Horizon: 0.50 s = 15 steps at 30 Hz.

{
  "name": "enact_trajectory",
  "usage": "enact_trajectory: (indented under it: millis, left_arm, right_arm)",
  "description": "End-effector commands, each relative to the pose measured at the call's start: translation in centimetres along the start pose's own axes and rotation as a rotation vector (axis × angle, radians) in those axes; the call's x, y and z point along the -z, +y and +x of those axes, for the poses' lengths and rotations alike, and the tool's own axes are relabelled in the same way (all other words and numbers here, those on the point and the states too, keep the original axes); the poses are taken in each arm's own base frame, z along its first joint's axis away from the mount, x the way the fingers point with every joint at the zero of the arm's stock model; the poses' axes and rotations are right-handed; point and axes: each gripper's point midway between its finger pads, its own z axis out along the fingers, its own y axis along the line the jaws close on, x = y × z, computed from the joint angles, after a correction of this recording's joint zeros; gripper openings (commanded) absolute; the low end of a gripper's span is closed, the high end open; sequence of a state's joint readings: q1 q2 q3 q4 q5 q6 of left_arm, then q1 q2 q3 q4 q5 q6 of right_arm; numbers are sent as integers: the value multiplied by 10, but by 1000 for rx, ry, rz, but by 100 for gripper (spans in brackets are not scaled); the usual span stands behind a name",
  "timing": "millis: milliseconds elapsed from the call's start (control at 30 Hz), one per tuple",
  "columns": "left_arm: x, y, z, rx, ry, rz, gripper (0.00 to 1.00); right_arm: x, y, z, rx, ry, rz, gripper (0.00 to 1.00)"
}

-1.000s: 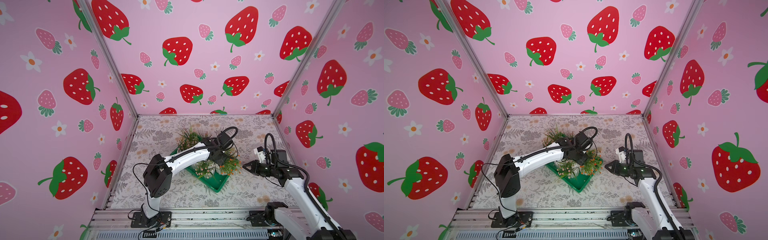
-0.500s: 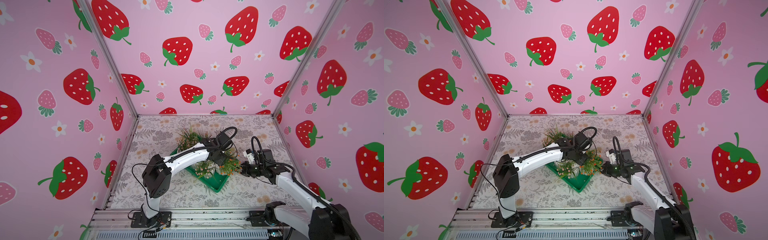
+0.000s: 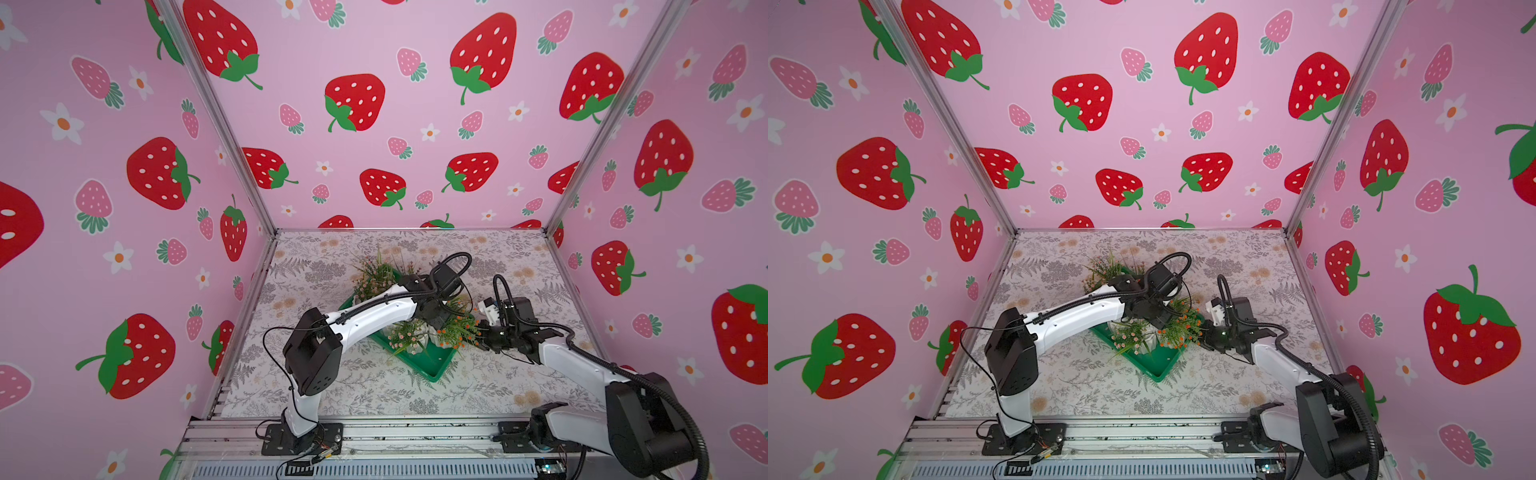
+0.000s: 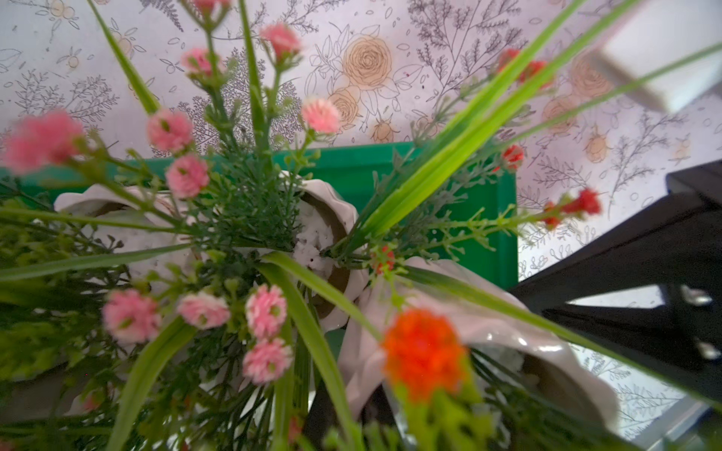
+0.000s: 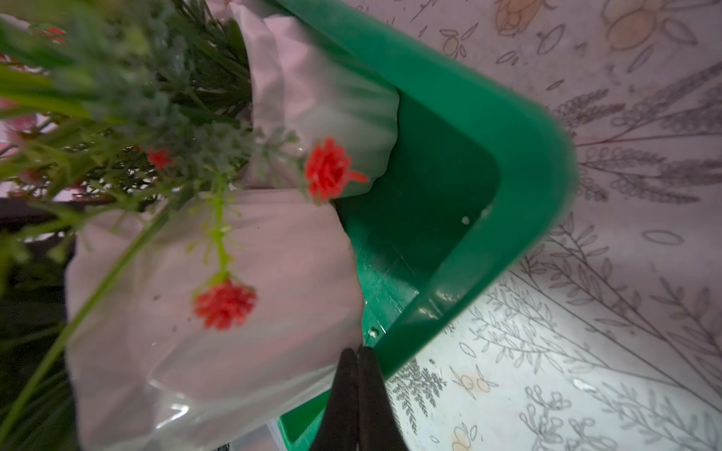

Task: Put the potted gypsophila into the storage box
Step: Move the storage box to the center of the board.

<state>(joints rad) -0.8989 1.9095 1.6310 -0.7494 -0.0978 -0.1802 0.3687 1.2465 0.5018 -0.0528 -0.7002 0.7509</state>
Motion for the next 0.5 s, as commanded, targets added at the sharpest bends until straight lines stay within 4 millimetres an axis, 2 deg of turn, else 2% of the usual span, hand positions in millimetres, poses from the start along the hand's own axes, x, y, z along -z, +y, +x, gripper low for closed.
enact_trajectory:
  millis: [0, 100, 200, 467]
  left_arm:
    - [3, 46, -5, 42, -33, -176, 0]
    - [1, 46, -2, 44, -24, -173, 0]
    - [-1, 46, 3, 46, -16, -173, 0]
    - [-11, 39, 8, 30, 9, -146, 0]
  right_arm:
    - [-6, 5, -6, -1, -7, -21, 0]
    - [-3, 5, -9, 11, -20, -5, 0]
    - [7, 4, -12, 45, -41, 57, 0]
    - [55, -1, -35, 76, -170, 158, 0]
